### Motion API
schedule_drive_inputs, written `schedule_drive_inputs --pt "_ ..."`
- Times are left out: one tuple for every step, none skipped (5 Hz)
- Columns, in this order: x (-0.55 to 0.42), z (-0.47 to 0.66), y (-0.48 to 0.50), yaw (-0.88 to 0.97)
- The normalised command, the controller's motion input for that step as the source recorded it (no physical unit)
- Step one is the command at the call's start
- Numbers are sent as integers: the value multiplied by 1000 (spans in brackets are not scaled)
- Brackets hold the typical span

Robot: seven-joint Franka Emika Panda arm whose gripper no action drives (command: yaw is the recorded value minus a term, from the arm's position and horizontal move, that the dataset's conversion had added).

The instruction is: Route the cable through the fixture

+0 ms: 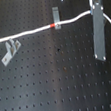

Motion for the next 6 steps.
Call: schedule_drive_inputs --pt "-66 481 32 0" --pt "-38 307 74 0" --pt "81 1 259 20" --pt "47 -124 150 308" --pt "176 -123 142 343" --pt "300 2 109 197"
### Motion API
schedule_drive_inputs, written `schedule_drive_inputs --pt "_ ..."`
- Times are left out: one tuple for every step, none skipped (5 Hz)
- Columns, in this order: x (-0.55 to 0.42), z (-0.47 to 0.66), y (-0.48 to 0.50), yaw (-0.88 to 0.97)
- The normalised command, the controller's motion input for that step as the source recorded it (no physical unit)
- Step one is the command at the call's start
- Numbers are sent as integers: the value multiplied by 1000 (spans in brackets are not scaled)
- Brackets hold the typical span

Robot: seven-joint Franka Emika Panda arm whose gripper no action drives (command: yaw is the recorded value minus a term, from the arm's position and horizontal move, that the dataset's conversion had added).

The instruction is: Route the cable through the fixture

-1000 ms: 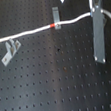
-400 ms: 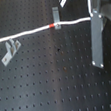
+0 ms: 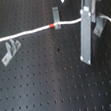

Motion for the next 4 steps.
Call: schedule_drive_inputs --pt "56 -337 93 300" --pt "-103 -578 68 460" --pt "-88 -477 131 480" --pt "-12 -23 24 237"
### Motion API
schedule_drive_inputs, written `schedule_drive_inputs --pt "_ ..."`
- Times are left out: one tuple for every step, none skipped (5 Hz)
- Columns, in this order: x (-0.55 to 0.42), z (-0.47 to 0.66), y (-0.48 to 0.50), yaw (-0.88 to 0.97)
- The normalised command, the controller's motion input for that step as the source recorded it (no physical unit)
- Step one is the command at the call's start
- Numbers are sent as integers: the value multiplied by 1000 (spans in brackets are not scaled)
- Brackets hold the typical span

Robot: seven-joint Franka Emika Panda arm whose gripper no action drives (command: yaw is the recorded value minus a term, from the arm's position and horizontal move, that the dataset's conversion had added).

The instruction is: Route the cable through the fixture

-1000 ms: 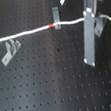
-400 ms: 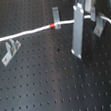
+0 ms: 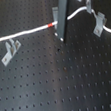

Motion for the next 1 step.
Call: schedule_drive_inputs --pt "-13 0 15 0"
